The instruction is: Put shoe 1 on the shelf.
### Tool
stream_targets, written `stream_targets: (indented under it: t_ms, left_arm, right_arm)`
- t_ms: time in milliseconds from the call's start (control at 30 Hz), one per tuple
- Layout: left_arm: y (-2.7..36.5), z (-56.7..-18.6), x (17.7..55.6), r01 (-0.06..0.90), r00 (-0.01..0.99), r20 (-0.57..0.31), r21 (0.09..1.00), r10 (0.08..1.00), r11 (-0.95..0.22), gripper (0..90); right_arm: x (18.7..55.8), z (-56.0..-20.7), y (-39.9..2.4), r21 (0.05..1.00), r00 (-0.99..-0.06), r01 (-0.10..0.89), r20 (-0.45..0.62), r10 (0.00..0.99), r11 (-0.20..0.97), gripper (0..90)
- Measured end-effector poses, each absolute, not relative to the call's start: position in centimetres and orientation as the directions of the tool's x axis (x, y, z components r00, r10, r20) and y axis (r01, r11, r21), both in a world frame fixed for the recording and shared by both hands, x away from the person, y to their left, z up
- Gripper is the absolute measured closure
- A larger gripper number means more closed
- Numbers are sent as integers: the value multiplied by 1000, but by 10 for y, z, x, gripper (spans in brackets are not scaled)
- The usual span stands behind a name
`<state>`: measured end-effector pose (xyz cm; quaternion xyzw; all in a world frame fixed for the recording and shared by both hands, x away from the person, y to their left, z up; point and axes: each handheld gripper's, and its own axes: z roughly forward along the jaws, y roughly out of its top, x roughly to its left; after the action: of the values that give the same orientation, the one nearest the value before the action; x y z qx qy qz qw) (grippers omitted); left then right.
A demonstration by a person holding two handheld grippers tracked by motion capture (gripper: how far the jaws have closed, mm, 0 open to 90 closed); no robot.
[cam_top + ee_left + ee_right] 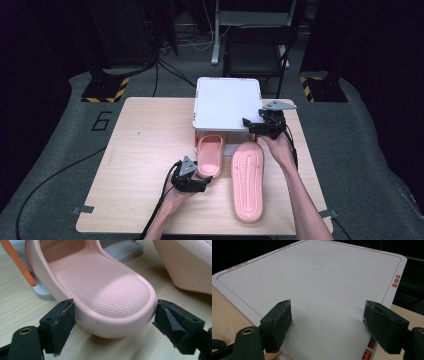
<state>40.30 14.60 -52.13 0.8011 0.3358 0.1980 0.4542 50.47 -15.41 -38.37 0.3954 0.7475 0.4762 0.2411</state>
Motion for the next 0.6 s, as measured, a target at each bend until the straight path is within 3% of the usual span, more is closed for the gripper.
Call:
stream_targets:
  t_ms: [133, 333, 600]
  left_arm:
    - [137, -520, 416, 357, 654, 44, 862, 755, -360, 213]
    - [129, -523, 442, 423, 560, -43, 874, 827, -241, 256]
    - [126, -523, 464, 447, 530, -47, 864, 846, -232, 263]
  right_arm:
    - [504, -383, -154, 901, -574, 364, 17, 819, 237, 227]
    - [504, -383, -155, 900, -577, 363, 15, 817, 240, 229]
    - [504, -383, -155, 901, -578, 362, 16, 816, 239, 229]
